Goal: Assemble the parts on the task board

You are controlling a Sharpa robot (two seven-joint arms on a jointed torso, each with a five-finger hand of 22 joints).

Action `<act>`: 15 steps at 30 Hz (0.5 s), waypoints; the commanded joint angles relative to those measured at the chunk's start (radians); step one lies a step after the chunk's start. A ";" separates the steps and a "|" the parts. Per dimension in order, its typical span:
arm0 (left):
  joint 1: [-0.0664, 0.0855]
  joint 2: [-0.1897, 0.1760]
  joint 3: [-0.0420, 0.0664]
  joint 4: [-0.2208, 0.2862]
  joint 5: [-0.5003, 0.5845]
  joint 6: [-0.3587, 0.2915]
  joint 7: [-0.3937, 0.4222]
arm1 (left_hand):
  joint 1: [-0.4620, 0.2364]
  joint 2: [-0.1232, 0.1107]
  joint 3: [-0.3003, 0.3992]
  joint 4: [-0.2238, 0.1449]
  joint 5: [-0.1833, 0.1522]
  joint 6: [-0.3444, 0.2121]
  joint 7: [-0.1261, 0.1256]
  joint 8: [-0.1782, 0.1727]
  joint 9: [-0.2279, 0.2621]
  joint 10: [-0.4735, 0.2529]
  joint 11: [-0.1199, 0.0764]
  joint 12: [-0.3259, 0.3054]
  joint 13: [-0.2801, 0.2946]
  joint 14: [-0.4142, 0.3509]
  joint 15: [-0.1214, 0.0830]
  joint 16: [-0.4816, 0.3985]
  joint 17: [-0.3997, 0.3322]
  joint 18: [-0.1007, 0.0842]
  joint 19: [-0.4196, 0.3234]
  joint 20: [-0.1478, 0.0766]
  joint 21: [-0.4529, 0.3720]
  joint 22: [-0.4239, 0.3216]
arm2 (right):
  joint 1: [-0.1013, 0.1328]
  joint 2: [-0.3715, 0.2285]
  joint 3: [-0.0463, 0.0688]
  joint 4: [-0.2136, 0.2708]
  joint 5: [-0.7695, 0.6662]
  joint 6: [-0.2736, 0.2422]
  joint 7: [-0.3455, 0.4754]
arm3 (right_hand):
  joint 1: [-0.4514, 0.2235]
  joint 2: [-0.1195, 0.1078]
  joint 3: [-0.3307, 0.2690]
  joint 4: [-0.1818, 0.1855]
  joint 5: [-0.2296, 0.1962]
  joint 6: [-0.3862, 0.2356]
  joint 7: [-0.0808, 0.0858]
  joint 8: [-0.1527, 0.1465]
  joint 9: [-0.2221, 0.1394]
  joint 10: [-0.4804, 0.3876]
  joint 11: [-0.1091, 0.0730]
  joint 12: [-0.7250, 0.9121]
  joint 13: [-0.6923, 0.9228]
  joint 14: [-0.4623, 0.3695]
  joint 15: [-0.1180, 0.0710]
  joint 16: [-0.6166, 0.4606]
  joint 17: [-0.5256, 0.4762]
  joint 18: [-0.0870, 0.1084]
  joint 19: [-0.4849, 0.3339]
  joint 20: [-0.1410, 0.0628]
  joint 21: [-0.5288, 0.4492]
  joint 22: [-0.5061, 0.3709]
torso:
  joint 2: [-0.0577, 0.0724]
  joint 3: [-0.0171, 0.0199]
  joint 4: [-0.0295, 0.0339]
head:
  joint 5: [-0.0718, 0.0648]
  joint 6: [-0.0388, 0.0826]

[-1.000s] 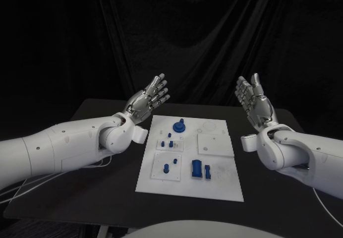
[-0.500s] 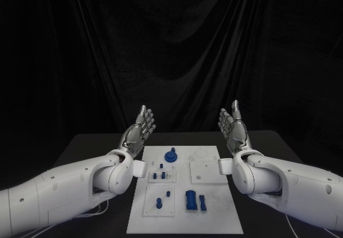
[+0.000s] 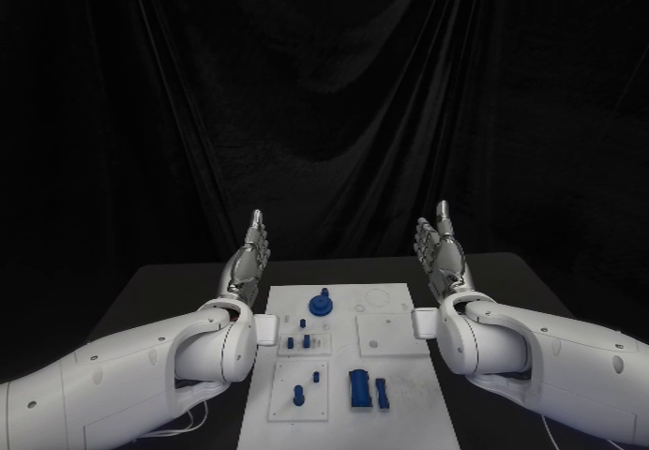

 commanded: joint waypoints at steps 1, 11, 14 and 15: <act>-0.001 0.000 0.002 0.003 -0.002 -0.070 -0.009 | -0.079 -0.009 0.015 -0.014 -0.006 0.000 0.007 -0.005 -0.001 -0.005 -0.001 -0.006 -0.001 0.001 -0.009 -0.004 -0.001 -0.013 0.001 -0.012 -0.003 -0.002 | -0.002 0.000 0.001 0.002 0.002 -0.019 -0.014 | -0.006 0.001 0.001 -0.004 -0.003 -0.004 0.000 -0.004 -0.001 -0.003 0.000 -0.004 -0.001 -0.005 0.000 -0.004 -0.001 -0.007 0.000 -0.005 -0.004 -0.001 | 0.000 0.0003 -0.0002 | 0.000 0.000; -0.001 0.000 0.002 0.003 -0.002 -0.070 -0.009 | -0.155 -0.009 0.015 -0.014 -0.006 0.000 0.007 -0.005 -0.001 -0.005 -0.001 -0.006 -0.001 0.001 -0.009 -0.004 -0.001 -0.013 0.001 -0.012 -0.003 -0.002 | -0.002 0.000 0.001 0.002 0.002 -0.019 -0.014 | -0.006 0.001 0.001 -0.004 -0.003 -0.004 0.000 -0.004 -0.001 -0.003 0.000 -0.004 -0.001 -0.005 0.000 -0.004 -0.001 -0.007 0.000 -0.005 -0.004 -0.001 | 0.000 0.0003 -0.0002 | 0.000 0.000; -0.001 0.000 0.002 0.003 -0.002 -0.070 -0.009 | -0.241 -0.009 0.015 -0.014 -0.006 0.000 0.007 -0.005 -0.001 -0.005 -0.001 -0.006 -0.001 0.001 -0.009 -0.004 -0.001 -0.013 0.001 -0.012 -0.003 -0.002 | -0.002 0.000 0.001 0.002 0.002 -0.019 -0.014 | -0.006 0.001 0.001 -0.004 -0.003 -0.004 0.000 -0.004 -0.001 -0.003 0.000 -0.004 -0.001 -0.005 0.000 -0.004 -0.001 -0.007 0.000 -0.005 -0.004 -0.001 | 0.000 0.0003 -0.0002 | 0.000 0.000; -0.001 0.000 0.002 0.003 -0.002 -0.070 -0.009 | -0.241 -0.009 0.015 -0.014 -0.006 0.000 0.007 -0.005 -0.001 -0.005 -0.001 -0.006 -0.001 0.001 -0.009 -0.004 -0.001 -0.013 0.001 -0.012 -0.003 -0.002 | -0.002 0.000 0.001 0.002 0.002 -0.019 -0.014 | -0.006 0.001 0.001 -0.004 -0.003 -0.004 0.000 -0.004 -0.001 -0.003 0.000 -0.004 -0.001 -0.005 0.000 -0.004 -0.001 -0.007 0.000 -0.005 -0.004 -0.001 | 0.000 0.0003 -0.0002 | 0.000 0.000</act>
